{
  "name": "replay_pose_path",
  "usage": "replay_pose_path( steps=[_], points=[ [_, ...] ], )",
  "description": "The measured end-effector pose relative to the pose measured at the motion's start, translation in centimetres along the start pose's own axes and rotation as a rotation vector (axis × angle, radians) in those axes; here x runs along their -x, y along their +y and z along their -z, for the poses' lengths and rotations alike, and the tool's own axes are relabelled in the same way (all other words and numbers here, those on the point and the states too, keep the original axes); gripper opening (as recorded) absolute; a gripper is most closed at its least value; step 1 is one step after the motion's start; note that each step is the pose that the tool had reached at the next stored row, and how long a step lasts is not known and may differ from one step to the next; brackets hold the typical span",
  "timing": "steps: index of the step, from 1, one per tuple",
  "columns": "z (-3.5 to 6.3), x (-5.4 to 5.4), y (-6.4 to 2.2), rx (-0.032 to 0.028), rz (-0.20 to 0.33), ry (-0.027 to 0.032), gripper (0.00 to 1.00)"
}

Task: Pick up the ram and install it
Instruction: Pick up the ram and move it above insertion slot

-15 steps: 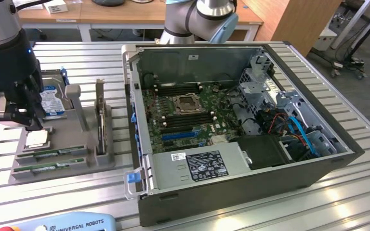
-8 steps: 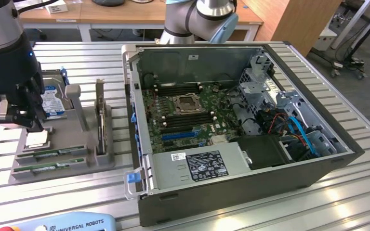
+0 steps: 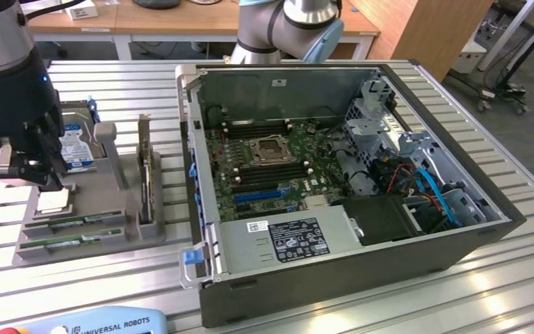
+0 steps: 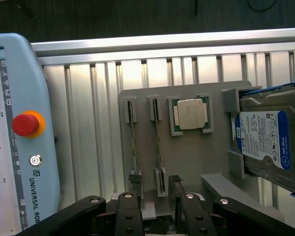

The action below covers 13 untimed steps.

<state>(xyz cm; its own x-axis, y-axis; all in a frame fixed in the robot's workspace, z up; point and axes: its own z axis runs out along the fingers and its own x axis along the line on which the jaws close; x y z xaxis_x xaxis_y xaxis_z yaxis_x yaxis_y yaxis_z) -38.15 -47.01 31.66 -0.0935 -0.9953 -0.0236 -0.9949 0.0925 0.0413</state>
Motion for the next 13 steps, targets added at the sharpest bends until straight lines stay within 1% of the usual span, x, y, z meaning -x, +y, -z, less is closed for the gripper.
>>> replay_pose_path(
  steps=[13],
  points=[
    [-0.20,-0.14,-0.01,-0.0001,0.000,0.0000,0.36]
  ],
)
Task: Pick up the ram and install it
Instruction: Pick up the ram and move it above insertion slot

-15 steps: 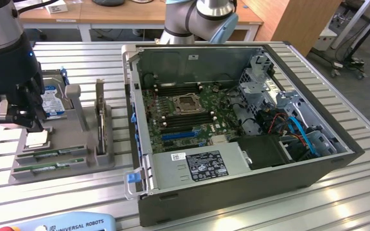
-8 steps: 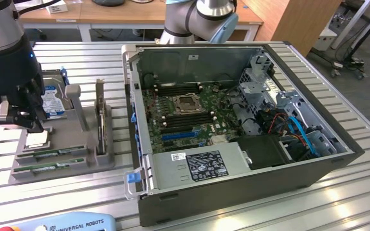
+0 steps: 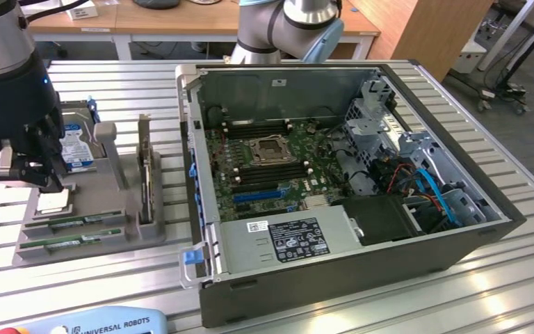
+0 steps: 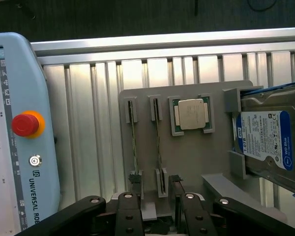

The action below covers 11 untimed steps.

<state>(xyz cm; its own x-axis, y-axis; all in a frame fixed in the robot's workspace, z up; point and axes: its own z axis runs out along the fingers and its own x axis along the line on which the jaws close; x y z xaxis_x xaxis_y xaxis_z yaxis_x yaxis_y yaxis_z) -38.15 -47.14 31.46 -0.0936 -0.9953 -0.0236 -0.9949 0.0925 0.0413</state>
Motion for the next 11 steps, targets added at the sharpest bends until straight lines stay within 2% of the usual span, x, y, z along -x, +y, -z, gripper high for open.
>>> replay_pose_path(
  steps=[6,11],
  points=[
    [-0.04,-0.23,-0.02,0.0000,0.000,0.0000,0.36],
    [-0.60,-0.25,-0.04,0.0001,0.000,0.0001,0.36]
  ],
)
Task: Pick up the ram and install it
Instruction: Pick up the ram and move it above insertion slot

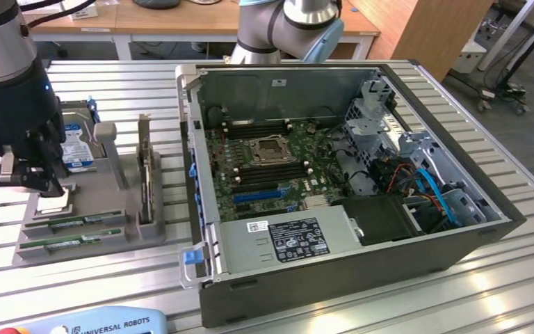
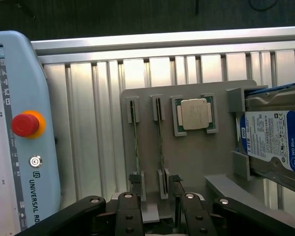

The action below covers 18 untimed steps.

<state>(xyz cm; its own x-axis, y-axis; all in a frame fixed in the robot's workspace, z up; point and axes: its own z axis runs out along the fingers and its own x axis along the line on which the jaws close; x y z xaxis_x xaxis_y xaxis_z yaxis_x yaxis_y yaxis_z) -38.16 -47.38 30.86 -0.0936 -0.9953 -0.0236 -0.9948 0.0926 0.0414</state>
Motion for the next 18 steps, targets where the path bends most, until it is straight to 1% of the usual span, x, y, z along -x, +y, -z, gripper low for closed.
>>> replay_pose_path(
  steps=[1,3,8,13,18],
  points=[
    [-0.12,0.0,-0.01,0.0001,0.000,0.0000,0.36],
    [-1.20,0.0,-0.05,0.0000,0.000,0.0000,0.36],
    [-1.19,-0.5,-0.09,0.0001,0.000,0.0001,0.36],
    [-1.20,-0.5,-0.09,0.0000,0.000,0.0000,0.36],
    [-1.64,-0.6,-0.11,0.0000,0.000,-0.0001,0.36]
  ],
)
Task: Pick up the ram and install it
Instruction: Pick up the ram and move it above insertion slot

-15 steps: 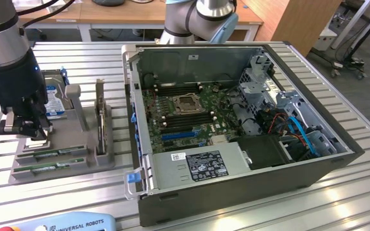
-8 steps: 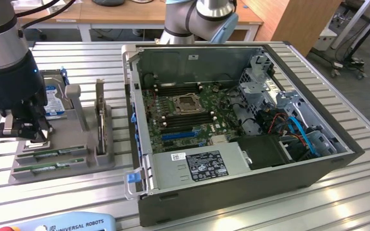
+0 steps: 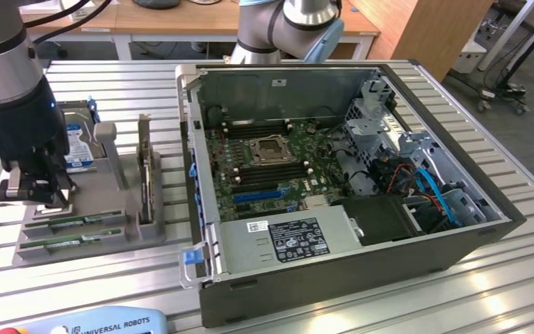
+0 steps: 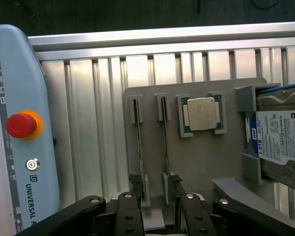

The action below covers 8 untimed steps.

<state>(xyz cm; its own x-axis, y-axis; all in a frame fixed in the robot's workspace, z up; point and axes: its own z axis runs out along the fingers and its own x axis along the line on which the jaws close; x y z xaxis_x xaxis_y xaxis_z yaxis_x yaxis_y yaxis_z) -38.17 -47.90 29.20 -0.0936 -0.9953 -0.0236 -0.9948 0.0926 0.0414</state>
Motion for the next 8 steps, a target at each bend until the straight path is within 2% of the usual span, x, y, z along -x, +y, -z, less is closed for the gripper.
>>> replay_pose_path(
  steps=[8],
  points=[
    [-0.81,-0.02,-0.04,0.0000,0.000,0.0000,0.36]
  ],
)
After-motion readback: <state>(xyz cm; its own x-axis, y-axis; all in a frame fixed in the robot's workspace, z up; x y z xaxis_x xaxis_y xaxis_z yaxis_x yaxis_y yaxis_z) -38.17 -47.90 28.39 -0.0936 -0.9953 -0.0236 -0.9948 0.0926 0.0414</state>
